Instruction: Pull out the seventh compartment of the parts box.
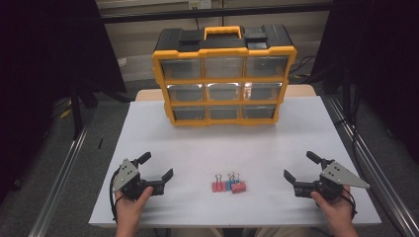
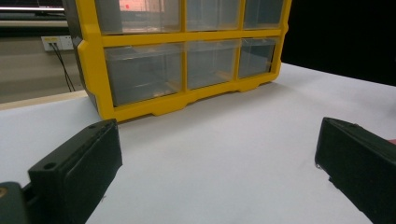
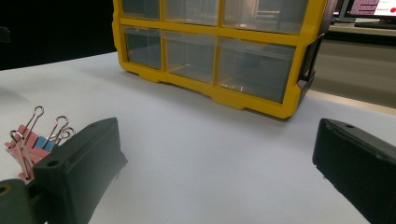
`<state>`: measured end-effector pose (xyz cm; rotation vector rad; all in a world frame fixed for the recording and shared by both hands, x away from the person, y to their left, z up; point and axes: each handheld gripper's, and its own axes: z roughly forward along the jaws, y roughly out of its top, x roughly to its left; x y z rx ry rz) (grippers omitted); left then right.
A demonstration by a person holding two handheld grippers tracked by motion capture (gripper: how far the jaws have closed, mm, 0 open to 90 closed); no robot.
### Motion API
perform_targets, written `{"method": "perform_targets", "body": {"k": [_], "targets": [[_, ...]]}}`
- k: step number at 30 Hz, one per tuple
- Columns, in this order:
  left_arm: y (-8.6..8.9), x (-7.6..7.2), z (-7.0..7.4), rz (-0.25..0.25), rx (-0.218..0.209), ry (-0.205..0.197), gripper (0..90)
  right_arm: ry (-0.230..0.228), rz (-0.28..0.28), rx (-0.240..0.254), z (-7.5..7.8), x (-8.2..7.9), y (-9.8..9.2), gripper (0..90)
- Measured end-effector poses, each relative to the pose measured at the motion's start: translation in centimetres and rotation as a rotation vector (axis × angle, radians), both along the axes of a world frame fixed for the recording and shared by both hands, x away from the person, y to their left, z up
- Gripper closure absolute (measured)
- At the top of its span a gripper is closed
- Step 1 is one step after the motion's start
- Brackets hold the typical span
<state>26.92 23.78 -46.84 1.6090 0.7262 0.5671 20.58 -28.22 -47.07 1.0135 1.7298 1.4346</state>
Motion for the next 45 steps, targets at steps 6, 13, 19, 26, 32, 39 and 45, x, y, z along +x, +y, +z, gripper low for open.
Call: {"method": "perform_targets", "body": {"k": [6,13,19,26,32,39,45], "targets": [[-0.4,0.1,0.0,0.008,0.012,0.004,0.6,0.001,0.003,0.003,0.1,-0.2,0.1,1.1],[-0.7,0.2,0.3,0.011,0.033,0.006,0.5,-0.003,0.0,0.015,0.1,-0.2,0.0,1.1],[-1.4,0.6,0.4,0.015,0.017,0.02,0.5,0.001,0.007,0.015,0.0,-0.2,0.0,1.1],[-2.3,1.8,0.3,0.027,0.034,0.025,0.6,0.0,-0.001,0.029,0.1,-0.3,-0.1,1.0],[-3.4,2.6,0.7,0.03,0.031,0.023,0.5,-0.001,-0.002,0.037,0.1,0.0,-0.1,0.7],[-5.1,3.9,1.0,0.031,0.029,0.018,0.6,0.002,-0.002,0.037,0.1,-0.1,-0.2,0.7],[-6.3,4.9,1.0,0.037,0.029,0.017,0.5,0.007,0.0,0.038,0.1,-0.2,-0.2,0.8]]}}
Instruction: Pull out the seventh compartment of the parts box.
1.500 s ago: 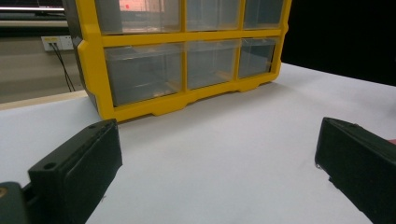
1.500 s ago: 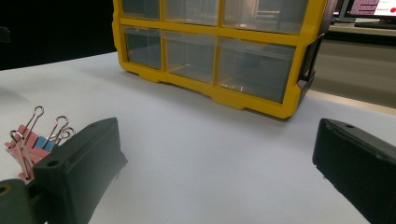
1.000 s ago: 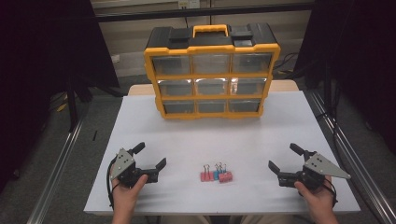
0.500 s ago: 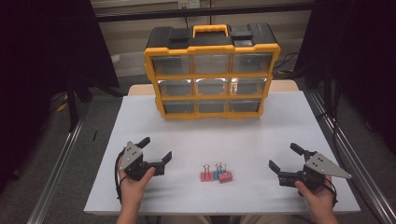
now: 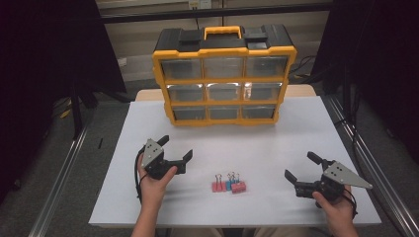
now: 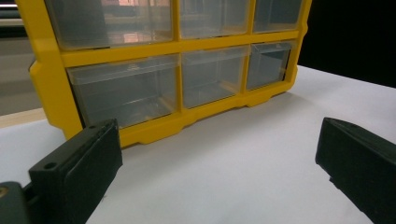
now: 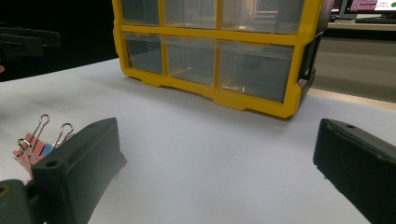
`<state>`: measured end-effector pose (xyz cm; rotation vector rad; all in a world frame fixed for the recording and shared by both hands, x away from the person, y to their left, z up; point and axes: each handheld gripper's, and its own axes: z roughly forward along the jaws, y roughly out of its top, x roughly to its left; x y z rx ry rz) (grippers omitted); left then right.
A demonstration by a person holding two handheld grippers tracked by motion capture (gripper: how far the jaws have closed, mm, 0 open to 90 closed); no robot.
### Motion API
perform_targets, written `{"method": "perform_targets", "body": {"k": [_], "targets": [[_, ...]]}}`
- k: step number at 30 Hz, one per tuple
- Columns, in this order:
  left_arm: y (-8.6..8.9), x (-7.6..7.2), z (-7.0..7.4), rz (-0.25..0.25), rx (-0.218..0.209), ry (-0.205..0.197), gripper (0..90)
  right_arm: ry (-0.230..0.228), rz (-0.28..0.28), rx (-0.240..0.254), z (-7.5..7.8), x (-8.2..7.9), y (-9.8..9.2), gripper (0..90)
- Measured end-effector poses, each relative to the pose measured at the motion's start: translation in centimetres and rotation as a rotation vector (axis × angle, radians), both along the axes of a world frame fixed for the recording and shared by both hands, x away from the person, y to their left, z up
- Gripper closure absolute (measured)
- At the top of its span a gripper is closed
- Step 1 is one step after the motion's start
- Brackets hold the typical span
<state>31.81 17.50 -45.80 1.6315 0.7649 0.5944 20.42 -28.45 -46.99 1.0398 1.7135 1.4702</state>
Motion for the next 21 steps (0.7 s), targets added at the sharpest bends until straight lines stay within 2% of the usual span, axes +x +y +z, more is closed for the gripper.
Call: {"method": "perform_targets", "body": {"k": [1,4,5,7,8,16,17,18,19,20,21], "targets": [[-0.2,0.2,0.0,0.004,0.012,-0.004,0.5,0.0,0.001,0.001,0.0,0.0,0.0,0.8],[-0.5,0.6,-0.2,0.012,0.005,0.006,0.6,-0.004,0.002,0.004,0.0,0.0,0.0,0.8],[-0.6,0.8,-0.3,0.013,0.019,0.012,0.6,-0.002,0.003,0.005,0.0,0.0,0.0,0.8],[-0.9,1.0,-0.3,0.034,0.007,0.022,0.5,0.0,0.004,0.004,0.0,0.1,0.0,0.8],[-1.0,1.2,-0.3,0.025,0.006,0.021,0.6,-0.002,0.002,0.002,0.0,0.1,0.0,0.8],[-2.0,2.6,-0.3,0.048,0.011,0.017,0.5,0.001,0.0,0.006,0.0,-0.1,-0.1,0.9],[-2.2,2.7,-0.3,0.058,-0.007,0.019,0.6,-0.001,0.002,0.008,0.0,-0.1,-0.1,0.9],[-2.1,2.8,-0.2,0.059,0.01,0.023,0.5,0.0,0.001,0.005,0.0,-0.1,-0.1,0.9],[-2.3,2.9,-0.1,0.069,0.007,0.023,0.6,0.0,0.001,0.006,0.0,-0.1,-0.2,1.0],[-2.6,2.9,-0.1,0.075,-0.017,0.03,0.5,-0.003,0.001,0.007,0.0,-0.1,-0.2,1.0],[-2.6,3.0,-0.1,0.077,-0.002,0.025,0.6,-0.001,0.0,0.007,0.0,-0.1,-0.3,1.0]]}}
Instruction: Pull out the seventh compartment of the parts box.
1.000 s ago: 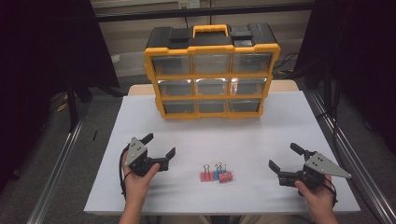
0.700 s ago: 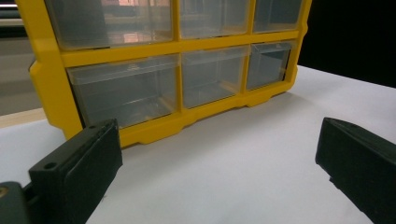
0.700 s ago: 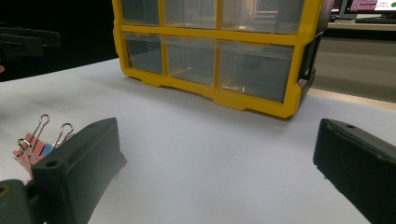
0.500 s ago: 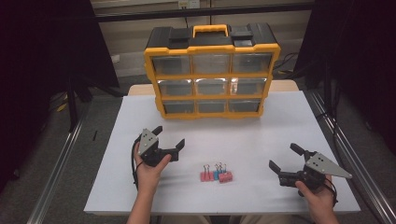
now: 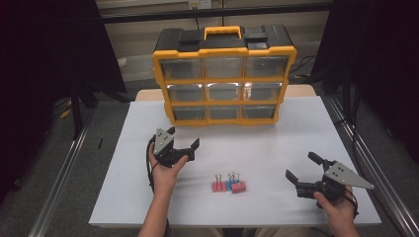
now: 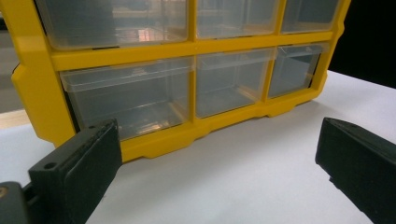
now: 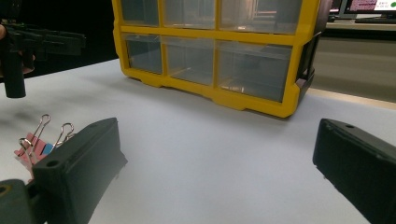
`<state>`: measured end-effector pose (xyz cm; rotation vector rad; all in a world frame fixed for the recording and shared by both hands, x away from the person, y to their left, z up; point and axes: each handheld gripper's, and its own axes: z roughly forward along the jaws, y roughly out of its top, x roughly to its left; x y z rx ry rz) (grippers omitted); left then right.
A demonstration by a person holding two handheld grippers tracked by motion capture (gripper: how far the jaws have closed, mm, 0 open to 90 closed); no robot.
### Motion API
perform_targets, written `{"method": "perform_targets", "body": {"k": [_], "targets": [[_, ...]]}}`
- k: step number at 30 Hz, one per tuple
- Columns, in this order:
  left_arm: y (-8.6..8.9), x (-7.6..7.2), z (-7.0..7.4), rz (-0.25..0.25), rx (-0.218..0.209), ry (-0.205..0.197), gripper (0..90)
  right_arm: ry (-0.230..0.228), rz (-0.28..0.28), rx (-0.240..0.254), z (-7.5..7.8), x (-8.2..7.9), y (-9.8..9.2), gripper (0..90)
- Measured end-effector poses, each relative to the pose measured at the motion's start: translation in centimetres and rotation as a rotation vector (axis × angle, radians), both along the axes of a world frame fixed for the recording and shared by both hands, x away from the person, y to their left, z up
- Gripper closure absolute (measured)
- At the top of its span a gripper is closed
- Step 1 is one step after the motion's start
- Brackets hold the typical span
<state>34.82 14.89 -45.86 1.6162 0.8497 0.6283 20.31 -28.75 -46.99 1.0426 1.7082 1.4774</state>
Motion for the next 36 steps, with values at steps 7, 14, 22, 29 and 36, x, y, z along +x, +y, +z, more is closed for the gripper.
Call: {"method": "perform_targets", "body": {"k": [7,14,22,29,36], "targets": [[-0.7,0.8,-0.1,0.016,0.019,0.01,0.5,0.003,-0.005,0.002,0.0,-0.1,0.0,1.0],[-0.9,1.5,-0.3,0.045,0.01,0.006,0.8,0.001,-0.003,0.001,0.0,-0.1,-0.1,1.1],[-1.2,2.6,-0.3,0.088,0.007,0.005,1.0,-0.004,0.001,-0.004,0.0,-0.1,-0.1,1.1],[-1.7,3.4,-0.5,0.122,0.002,0.0,1.5,-0.005,0.007,-0.006,0.0,-0.1,0.0,1.1],[-2.3,4.3,-0.7,0.145,0.004,0.003,1.6,-0.004,0.008,-0.006,0.0,-0.2,0.0,1.1]]}}
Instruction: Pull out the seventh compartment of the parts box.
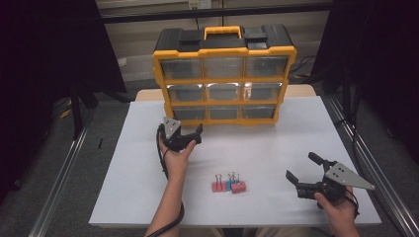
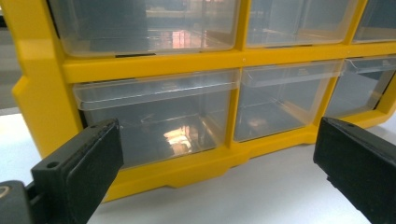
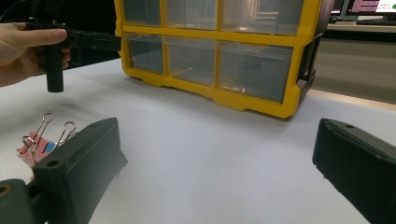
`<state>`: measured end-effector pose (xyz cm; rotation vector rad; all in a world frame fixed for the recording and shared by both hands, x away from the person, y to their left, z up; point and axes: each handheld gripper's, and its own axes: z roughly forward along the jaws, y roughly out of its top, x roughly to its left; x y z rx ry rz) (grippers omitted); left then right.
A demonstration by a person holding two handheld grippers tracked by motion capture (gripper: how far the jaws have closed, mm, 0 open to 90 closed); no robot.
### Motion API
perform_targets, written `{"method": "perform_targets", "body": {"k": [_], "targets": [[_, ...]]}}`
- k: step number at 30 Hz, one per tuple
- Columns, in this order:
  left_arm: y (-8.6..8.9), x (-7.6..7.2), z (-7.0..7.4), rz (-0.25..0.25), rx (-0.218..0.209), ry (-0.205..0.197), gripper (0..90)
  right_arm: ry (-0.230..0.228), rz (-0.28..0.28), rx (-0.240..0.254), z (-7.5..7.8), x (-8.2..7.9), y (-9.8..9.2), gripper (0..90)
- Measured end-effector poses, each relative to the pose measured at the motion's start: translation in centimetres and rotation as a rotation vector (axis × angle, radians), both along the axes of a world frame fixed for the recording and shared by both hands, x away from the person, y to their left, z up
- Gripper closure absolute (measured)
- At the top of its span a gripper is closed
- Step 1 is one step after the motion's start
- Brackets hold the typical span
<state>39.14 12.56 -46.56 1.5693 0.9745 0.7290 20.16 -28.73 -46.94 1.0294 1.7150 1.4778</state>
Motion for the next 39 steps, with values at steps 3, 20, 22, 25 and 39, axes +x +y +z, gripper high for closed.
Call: {"method": "perform_targets", "body": {"k": [3,20,22,25,39], "targets": [[-0.2,0.4,-0.2,0.026,0.014,-0.006,1.6,0.001,0.002,0.002,0.0,0.0,0.0,1.1],[-1.0,1.6,-0.8,0.077,-0.009,-0.008,1.8,-0.006,0.005,-0.005,0.0,0.0,0.1,1.1],[-1.2,1.7,-0.8,0.083,-0.024,-0.006,1.8,-0.005,0.007,-0.005,0.0,-0.1,0.1,1.1],[-1.3,1.9,-0.7,0.081,-0.016,0.004,1.8,-0.005,0.005,-0.007,0.0,-0.1,0.1,1.2],[-1.6,2.8,-0.7,0.116,-0.089,0.026,1.5,-0.011,0.008,-0.007,0.1,-0.1,0.1,1.1]]}}
